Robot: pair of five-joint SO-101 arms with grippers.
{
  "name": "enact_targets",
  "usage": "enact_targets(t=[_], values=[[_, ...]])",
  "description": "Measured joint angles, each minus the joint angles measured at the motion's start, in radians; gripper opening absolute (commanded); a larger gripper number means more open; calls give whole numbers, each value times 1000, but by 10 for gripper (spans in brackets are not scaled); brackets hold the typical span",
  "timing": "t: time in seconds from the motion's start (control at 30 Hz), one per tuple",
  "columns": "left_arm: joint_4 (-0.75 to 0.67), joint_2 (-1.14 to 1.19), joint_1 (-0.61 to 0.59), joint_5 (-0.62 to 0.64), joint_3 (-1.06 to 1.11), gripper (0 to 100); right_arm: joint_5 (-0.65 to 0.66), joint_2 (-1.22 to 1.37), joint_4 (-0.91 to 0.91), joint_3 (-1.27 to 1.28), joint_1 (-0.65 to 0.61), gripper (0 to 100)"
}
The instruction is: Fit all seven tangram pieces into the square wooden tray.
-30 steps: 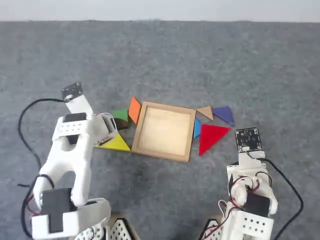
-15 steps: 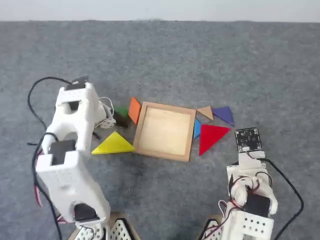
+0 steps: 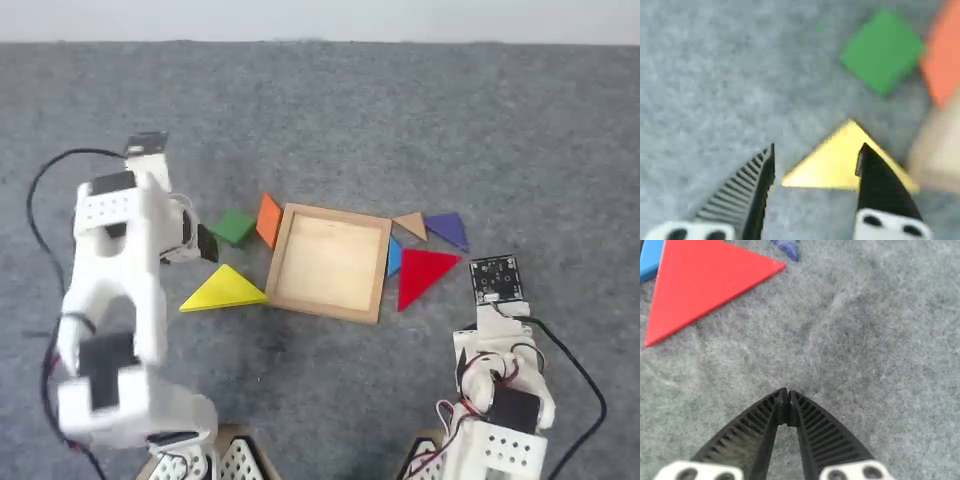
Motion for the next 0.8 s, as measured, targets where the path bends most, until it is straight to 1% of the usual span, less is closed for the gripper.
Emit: enact_targets(t=[0.13,0.17,0.3,0.4,0.5,0.8], values=[[0,-144,86,-192,103,254,0,0,0,0,0,6],[-6,-158,103,-219,115,260,0,0,0,0,0,6],[-29,-172,155,-262,124,325,0,0,0,0,0,6],[-37,-169,187,-333,126,331,0,0,0,0,0,6],[-68,-118,218,-385,126,331,0,0,0,0,0,6],[-98,77,196,-525,126,330,0,0,0,0,0,6]])
